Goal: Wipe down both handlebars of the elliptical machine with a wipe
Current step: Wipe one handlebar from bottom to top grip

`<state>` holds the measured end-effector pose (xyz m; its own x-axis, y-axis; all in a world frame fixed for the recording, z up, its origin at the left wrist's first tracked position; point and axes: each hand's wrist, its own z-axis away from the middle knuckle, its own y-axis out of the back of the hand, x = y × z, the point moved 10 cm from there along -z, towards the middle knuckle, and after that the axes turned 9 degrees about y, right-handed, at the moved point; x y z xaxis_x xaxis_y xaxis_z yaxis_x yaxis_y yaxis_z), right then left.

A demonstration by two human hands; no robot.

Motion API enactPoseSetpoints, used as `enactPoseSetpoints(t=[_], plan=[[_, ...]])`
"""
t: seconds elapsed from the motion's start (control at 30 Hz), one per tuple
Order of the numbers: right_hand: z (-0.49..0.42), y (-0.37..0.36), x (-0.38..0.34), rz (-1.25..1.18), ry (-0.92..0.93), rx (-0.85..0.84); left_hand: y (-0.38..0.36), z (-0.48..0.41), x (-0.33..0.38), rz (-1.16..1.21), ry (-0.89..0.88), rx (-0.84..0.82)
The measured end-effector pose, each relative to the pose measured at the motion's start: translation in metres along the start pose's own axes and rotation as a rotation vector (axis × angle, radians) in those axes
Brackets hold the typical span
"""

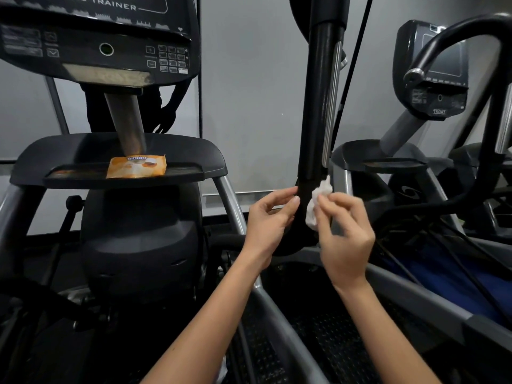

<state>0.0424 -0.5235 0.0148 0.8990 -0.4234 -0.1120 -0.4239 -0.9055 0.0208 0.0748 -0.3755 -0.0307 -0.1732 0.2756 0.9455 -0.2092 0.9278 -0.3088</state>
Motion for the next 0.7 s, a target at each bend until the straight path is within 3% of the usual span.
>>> enactPoseSetpoints(t=[0.17,0.3,0.43,0.7], plan=[[0.029,-0.001,-0.006,0.056,0.093,-0.073,0.0,0.0,0.0,0.001,0.006,0.003],[-0.002,-0.007,-0.012,0.081,0.144,-0.048,0.0,-0.002,-0.002,0.024,0.005,-0.005],[-0.018,-0.01,-0.016,0.094,0.138,-0.013,0.0,-0.004,-0.003,0.041,0.001,-0.006],[0.035,-0.001,-0.008,0.025,0.076,-0.041,0.001,-0.002,-0.002,0.014,-0.015,-0.02]])
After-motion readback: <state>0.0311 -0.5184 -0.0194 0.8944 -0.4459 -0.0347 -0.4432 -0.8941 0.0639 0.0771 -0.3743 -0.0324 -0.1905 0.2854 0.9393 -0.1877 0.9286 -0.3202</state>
